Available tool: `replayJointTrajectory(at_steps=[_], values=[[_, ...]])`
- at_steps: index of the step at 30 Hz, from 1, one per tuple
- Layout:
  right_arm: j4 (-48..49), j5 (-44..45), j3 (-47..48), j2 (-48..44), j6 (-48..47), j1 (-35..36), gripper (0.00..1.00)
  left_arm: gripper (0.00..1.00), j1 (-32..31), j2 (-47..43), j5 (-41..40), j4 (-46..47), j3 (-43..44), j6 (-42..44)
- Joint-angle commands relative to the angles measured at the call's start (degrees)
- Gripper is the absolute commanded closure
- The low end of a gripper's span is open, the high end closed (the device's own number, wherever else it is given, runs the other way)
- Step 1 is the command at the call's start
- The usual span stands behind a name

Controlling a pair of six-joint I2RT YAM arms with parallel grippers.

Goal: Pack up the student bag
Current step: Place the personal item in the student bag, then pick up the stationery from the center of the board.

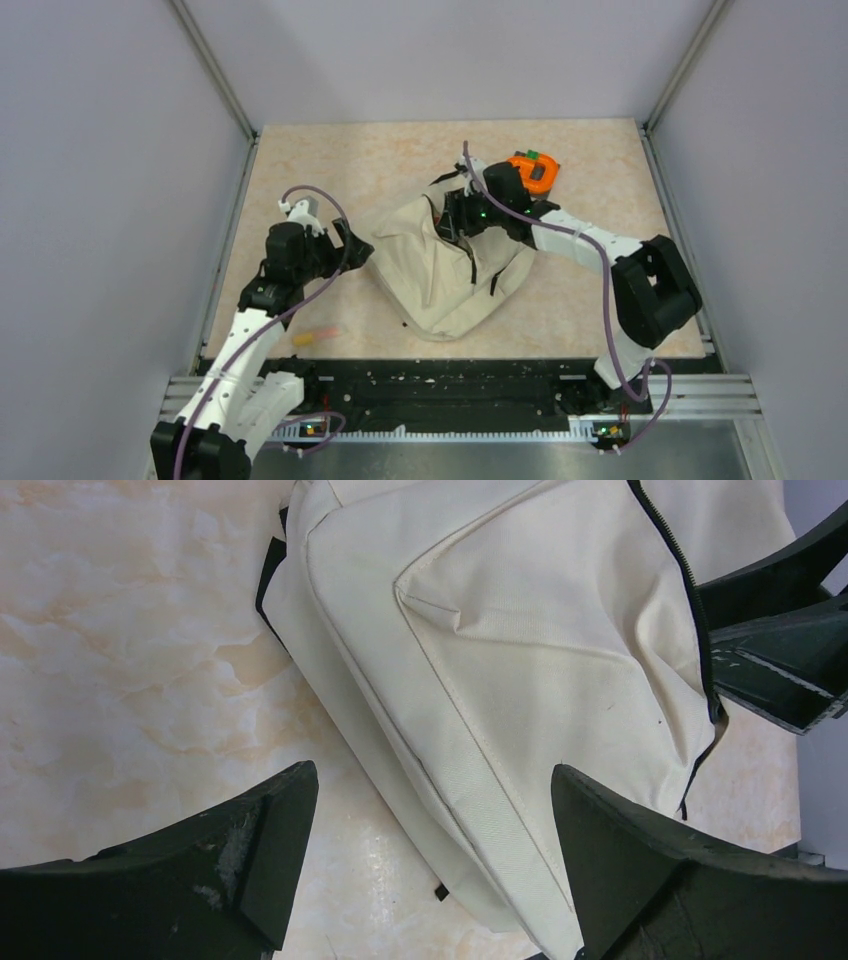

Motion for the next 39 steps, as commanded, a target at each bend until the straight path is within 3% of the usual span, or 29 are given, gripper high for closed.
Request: replayJointTrajectory(at_steps=[1, 10, 19, 27, 30, 39], values=[[-1.40, 2.88, 1.61, -6.06, -2.44, 0.10, 0.36, 0.09, 0.36, -0.44, -0.25, 1.41, -1.26, -1.14], [0.92, 9.45, -2.65, -15.40, -3.86, 0.10, 0.31, 0.07, 1.69, 0.51, -4.61, 2.60, -3.29, -2.55], [4.21, 15.16, -9.16, -25.22, -6.05, -0.50, 0.23, 0.05, 17.55, 3.65, -10.51, 3.06, -3.89, -13.08], [4.24, 14.24, -12.34, -27.84, -6.56, -0.95, 0.21, 0.02, 18.64, -3.12, -32.12, -6.80, -1.60, -19.11], [5.18, 13.19, -13.42, -28.24, -5.65, -1.03, 0.21, 0.02, 19.79, -3.54, -36.55, -9.68, -1.06, -20.72], [7.21, 10.51, -14.72, -28.60, -3.00, -1.04, 0.20, 0.02, 28.17, 6.27, -28.94, -7.57, 0.29, -20.72]])
